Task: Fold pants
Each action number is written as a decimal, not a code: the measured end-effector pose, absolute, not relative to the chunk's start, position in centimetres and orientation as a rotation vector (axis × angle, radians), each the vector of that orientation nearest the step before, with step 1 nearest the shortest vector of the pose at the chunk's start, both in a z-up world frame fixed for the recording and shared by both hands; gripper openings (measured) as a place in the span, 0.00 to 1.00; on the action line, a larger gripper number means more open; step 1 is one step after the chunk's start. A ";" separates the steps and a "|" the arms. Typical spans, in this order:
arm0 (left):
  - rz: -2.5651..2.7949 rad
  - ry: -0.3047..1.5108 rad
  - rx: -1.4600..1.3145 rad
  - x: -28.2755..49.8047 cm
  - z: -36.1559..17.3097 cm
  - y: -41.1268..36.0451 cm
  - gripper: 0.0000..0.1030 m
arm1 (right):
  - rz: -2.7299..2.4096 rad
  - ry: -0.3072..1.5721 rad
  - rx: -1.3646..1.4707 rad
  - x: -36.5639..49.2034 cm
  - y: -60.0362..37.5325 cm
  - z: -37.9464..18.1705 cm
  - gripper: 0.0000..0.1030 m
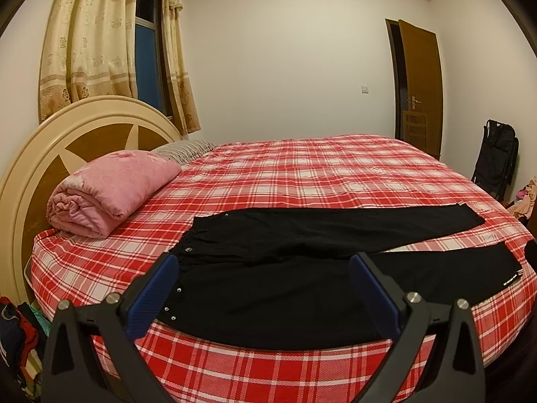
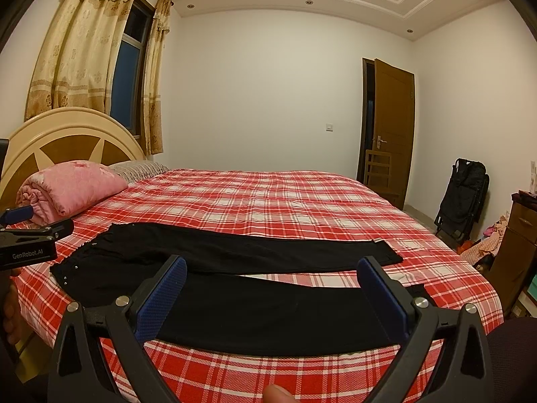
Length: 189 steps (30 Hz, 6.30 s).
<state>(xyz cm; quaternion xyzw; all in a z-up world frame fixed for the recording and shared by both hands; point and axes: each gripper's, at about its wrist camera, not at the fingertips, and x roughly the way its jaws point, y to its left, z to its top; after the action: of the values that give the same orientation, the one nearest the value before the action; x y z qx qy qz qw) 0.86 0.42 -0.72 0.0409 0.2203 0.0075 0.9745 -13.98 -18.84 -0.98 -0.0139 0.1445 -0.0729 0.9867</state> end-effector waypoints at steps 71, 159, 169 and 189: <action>0.080 0.573 0.165 13.1 -6.7 7.5 1.00 | -0.225 0.609 -0.056 -0.3 -27.6 -9.0 0.99; -0.323 0.727 -0.018 22.2 -13.6 22.0 0.22 | -0.413 0.964 0.147 -0.1 -51.2 -12.4 0.31; -0.335 0.671 -0.021 21.4 -13.9 21.9 0.22 | 0.009 0.866 -0.268 8.3 -28.3 -8.6 0.41; -0.355 0.635 0.018 20.7 -12.6 22.1 0.22 | 0.300 0.850 -0.509 15.9 -14.6 -13.3 0.04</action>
<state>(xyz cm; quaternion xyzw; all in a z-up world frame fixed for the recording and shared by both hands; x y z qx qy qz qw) 20.74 22.06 -12.57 0.0090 0.3106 -0.1736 0.9345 15.93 -14.64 -13.27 -0.2433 0.4062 0.1432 0.8691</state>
